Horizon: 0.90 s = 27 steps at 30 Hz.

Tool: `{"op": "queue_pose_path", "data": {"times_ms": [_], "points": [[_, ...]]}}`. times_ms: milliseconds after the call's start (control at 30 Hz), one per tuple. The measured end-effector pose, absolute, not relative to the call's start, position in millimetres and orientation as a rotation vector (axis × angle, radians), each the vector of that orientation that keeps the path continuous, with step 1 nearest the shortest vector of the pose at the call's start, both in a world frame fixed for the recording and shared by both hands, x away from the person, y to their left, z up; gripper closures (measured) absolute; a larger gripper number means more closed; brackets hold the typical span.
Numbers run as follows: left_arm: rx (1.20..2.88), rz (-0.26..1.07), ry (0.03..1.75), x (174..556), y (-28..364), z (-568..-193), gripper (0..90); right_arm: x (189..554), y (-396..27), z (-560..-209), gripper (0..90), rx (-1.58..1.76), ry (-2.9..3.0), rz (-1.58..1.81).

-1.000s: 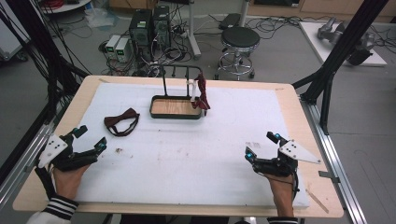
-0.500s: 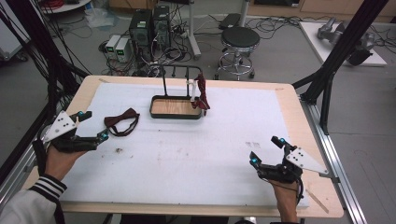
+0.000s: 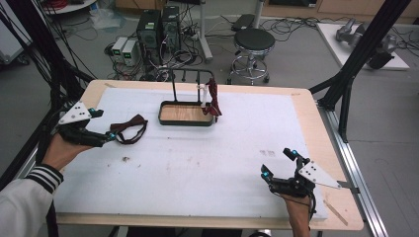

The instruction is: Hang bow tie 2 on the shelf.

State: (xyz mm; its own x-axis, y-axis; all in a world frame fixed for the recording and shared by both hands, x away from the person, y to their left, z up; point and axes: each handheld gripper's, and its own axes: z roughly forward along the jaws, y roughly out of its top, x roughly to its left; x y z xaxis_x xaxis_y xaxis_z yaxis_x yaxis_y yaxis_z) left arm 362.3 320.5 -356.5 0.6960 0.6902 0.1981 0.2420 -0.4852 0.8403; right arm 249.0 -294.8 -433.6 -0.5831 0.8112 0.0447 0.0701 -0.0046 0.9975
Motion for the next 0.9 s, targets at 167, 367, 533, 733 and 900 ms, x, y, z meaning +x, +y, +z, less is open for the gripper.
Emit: {"op": "queue_pose_path", "data": {"times_ms": [167,367,533,733,900], "points": [[2.124,0.623,0.714,379.0,317.7,-354.4,13.6,247.7,-293.2,-438.5,0.7,0.912,1.672,1.662],[2.203,0.563,0.75,402.8,313.9,-357.1,13.6,247.9,-291.5,-441.7,0.7,0.901,1.677,1.649],[2.294,0.512,0.762,422.2,308.9,-364.4,13.8,247.8,-290.2,-442.3,0.7,0.894,1.676,1.647],[2.409,0.468,0.765,438.7,302.6,-372.9,14.4,248.4,-289.4,-444.8,0.7,0.877,1.672,1.648],[2.46,0.436,0.771,446.2,301.5,-377.6,17.3,248.7,-287.8,-446.5,0.7,0.875,1.681,1.65]]}}
